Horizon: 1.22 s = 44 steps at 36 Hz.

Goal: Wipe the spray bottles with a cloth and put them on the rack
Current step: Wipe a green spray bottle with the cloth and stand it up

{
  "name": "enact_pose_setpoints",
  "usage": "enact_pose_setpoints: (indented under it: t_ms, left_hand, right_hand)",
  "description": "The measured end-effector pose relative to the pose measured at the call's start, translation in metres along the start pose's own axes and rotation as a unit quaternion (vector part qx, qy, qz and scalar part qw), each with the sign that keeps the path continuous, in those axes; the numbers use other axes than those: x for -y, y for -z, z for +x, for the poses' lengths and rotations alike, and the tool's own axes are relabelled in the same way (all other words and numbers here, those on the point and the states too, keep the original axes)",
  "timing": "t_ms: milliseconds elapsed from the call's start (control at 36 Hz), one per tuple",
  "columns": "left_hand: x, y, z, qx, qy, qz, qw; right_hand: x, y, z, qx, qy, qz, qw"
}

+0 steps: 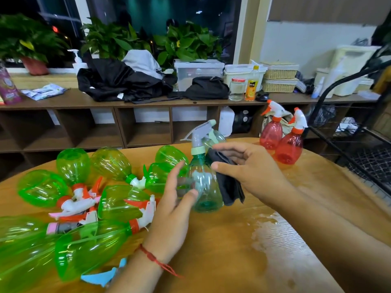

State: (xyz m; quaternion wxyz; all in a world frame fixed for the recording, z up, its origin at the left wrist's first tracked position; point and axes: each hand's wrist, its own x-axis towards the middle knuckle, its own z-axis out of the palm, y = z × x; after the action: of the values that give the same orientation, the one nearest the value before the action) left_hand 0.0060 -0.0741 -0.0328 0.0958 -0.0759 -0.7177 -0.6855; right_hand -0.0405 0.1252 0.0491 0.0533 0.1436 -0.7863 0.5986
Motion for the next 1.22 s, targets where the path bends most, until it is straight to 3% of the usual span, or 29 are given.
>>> enact_pose_setpoints:
  t_ms: [111, 333, 389, 444, 528, 639, 722, 889, 944, 1056, 1111, 1222]
  left_hand:
    - [-0.006, -0.008, -0.006, 0.036, -0.013, 0.025, 0.999]
    - [-0.004, -0.004, -0.003, 0.011, -0.007, 0.036, 0.999]
    - [-0.004, -0.002, -0.003, 0.015, -0.007, 0.034, 0.999]
    - [-0.002, -0.001, -0.002, 0.02, -0.003, 0.02, 1.0]
    - [-0.002, -0.002, -0.003, 0.022, -0.005, 0.016, 1.0]
    - [-0.004, -0.006, -0.007, 0.028, -0.013, 0.025, 0.999]
    - [-0.005, -0.006, -0.007, 0.024, -0.012, 0.019, 0.999]
    - [-0.003, -0.003, -0.004, 0.01, -0.019, 0.034, 0.999]
    - [-0.003, -0.003, -0.003, 0.006, -0.019, 0.021, 1.0]
    - [-0.003, -0.002, -0.003, 0.007, -0.014, -0.016, 1.0]
    - [-0.003, -0.003, -0.004, 0.008, -0.014, -0.009, 1.0]
    - [-0.001, -0.002, -0.002, -0.004, -0.005, -0.007, 1.0]
  right_hand:
    - [-0.003, -0.006, -0.001, -0.022, 0.017, 0.007, 1.0]
    - [-0.002, -0.012, -0.006, 0.015, 0.015, -0.003, 1.0]
    - [0.008, -0.005, -0.004, -0.023, 0.049, 0.01, 0.999]
    - [0.022, 0.004, 0.001, -0.112, 0.127, 0.008, 0.985]
    - [0.041, 0.014, 0.015, -0.186, 0.227, -0.105, 0.95]
    - [0.04, 0.003, 0.036, -0.119, 0.251, -0.276, 0.92]
    - [0.025, -0.018, 0.037, -0.058, 0.306, -0.363, 0.878]
    - [0.013, -0.045, 0.027, 0.058, 0.405, -0.419, 0.81]
    - [0.016, -0.038, 0.033, 0.076, 0.4, -0.426, 0.808]
    - [0.017, -0.013, 0.047, -0.048, 0.335, -0.4, 0.852]
    - [0.016, -0.015, 0.044, -0.073, 0.331, -0.413, 0.845]
    - [0.006, -0.034, 0.03, 0.056, 0.408, -0.454, 0.79]
